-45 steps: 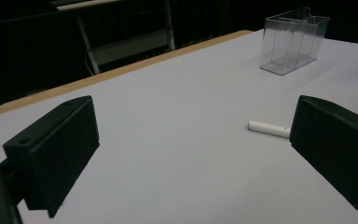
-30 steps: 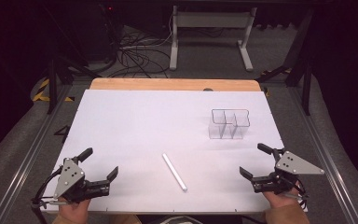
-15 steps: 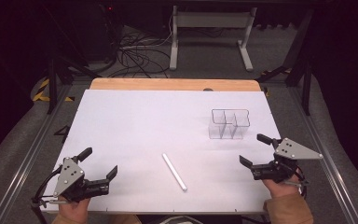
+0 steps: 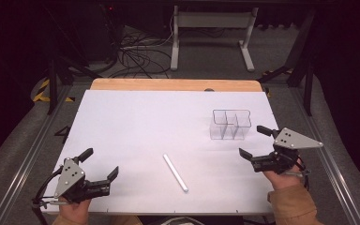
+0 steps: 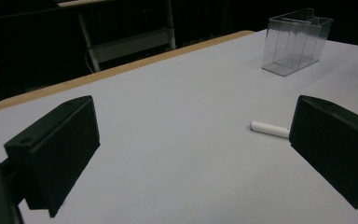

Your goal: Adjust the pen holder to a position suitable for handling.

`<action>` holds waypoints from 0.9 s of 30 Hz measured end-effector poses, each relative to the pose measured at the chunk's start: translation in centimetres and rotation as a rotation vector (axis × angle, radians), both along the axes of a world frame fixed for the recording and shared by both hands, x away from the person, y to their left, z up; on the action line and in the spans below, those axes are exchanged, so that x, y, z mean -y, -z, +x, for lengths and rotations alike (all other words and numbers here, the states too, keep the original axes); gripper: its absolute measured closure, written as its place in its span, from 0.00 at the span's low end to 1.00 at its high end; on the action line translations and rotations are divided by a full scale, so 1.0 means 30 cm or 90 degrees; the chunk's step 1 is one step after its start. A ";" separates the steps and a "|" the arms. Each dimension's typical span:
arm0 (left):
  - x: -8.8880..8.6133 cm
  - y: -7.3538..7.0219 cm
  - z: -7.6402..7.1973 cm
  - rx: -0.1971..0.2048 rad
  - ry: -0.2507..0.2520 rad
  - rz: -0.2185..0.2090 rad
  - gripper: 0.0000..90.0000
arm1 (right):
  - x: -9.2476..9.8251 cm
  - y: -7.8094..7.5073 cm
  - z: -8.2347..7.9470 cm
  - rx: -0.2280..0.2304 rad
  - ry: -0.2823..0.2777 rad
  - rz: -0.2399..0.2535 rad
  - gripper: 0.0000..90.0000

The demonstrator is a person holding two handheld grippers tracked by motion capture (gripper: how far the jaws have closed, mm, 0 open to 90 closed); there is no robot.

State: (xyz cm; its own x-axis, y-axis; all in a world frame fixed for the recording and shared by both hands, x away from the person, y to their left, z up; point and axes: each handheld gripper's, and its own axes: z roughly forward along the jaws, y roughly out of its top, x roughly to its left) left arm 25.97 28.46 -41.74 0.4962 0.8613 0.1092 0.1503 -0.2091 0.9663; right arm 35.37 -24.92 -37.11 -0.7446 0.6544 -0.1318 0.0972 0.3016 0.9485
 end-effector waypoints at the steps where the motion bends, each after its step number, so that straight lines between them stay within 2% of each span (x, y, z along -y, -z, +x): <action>1: 0.000 0.000 0.000 0.000 0.000 -0.001 0.03 | -0.001 0.000 0.002 -0.001 0.001 -0.001 0.01; 6: -0.001 0.000 0.001 -0.001 0.002 0.000 0.03 | -0.007 -0.008 0.011 -0.004 -0.008 -0.021 0.01; 9: 0.000 0.000 0.001 0.000 0.003 0.001 0.03 | -0.009 -0.029 0.017 -0.020 -0.025 -0.049 0.08; 10: 0.000 0.000 0.001 0.000 0.003 0.003 0.03 | -0.009 -0.045 0.022 -0.025 -0.039 -0.068 0.15; 12: 0.000 0.000 0.000 0.001 0.001 0.001 0.03 | -0.009 -0.053 0.025 -0.027 -0.048 -0.074 0.17; 14: 0.000 0.001 -0.001 0.002 0.001 0.001 0.03 | -0.013 -0.070 0.029 -0.026 -0.055 -0.103 0.21; 15: -0.001 0.001 0.000 0.002 0.001 0.004 0.03 | -0.014 -0.089 0.038 -0.036 -0.074 -0.122 0.25; 18: 0.001 0.004 0.004 -0.006 0.001 -0.004 0.03 | -0.019 -0.105 0.051 -0.048 -0.086 -0.143 0.26; 20: 0.003 0.001 0.004 -0.008 0.000 -0.004 0.03 | -0.031 -0.118 0.075 -0.062 -0.095 -0.184 0.30; 21: 0.003 0.001 0.002 -0.005 -0.002 -0.004 0.03 | -0.031 -0.118 0.075 -0.062 -0.095 -0.184 0.30; 27: -0.008 0.005 0.001 -0.011 -0.004 -0.010 0.03 | -0.057 -0.150 0.143 -0.075 -0.116 -0.250 0.35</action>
State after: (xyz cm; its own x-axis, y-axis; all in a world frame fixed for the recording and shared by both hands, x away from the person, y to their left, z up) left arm 25.99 28.69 -41.90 0.4926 0.8659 0.0866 0.1682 -0.1923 0.9668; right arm 39.66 -23.20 -32.60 -0.8679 0.4284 -0.2514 0.1093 0.6584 0.7447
